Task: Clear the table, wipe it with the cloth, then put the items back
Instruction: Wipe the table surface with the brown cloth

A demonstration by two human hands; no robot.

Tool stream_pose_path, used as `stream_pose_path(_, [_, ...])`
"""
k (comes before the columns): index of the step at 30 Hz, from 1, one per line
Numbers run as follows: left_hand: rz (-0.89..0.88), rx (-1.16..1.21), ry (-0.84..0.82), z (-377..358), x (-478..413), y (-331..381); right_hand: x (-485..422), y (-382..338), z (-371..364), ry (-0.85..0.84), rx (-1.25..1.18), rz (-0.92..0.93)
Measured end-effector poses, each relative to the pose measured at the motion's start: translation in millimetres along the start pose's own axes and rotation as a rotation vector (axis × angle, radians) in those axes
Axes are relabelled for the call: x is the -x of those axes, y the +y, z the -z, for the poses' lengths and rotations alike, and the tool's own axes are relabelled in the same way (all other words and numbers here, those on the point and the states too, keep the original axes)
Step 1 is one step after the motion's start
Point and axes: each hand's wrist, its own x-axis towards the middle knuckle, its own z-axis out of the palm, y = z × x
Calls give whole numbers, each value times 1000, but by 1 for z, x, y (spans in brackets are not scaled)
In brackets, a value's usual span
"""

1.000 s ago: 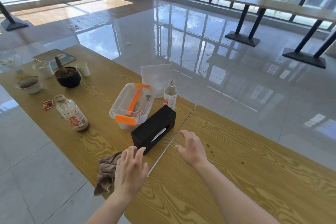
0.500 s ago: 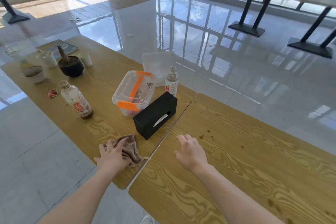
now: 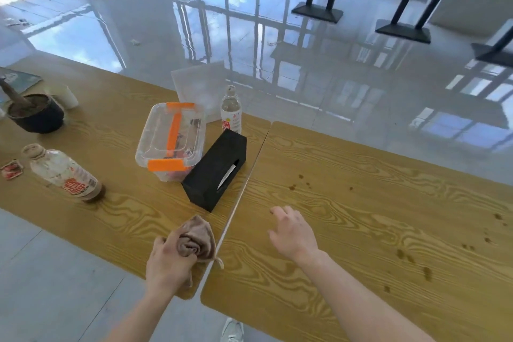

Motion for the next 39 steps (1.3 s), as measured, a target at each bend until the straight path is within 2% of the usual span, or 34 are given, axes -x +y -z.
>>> stream_pose_path(3, [-147, 71, -18, -14, 29, 31, 13, 15, 0, 16, -62, -11])
stream_pose_path(6, [-305, 100, -103, -46, 60, 74, 33, 38, 0, 41, -176, -59])
stream_pose_path(11, [-434, 119, -297, -119, 105, 140, 84, 91, 1, -20, -707, -291])
stream_pose_path(14, [-514, 89, -368, -152, 125, 162, 112, 128, -4, 96, -761, -385])
stream_pose_path(19, [-754, -21, -447, -180, 139, 159, 149, 170, -4, 219, -600, -449])
stream_pose_path(22, [-951, -146, -348, -183, 125, 145, 170, 193, -17, 261, -455, -420])
stream_pose_path(26, [-942, -406, -188, -186, 91, 135, 181, 192, -30, 481, -83, -322])
stream_pose_path(27, [-941, -474, -166, -188, 84, 132, 178, 182, -31, 473, -50, -285])
stream_pose_path(31, [-995, -604, -142, -194, 68, 121, 155, 145, -54, 226, 66, -222])
stream_pose_path(35, [-996, -611, -150, -197, 63, 116, 169, 141, -90, 274, 150, -284])
stream_pose_path(39, [-993, -602, -173, -196, 63, 116, 209, 167, -102, 362, 175, -311])
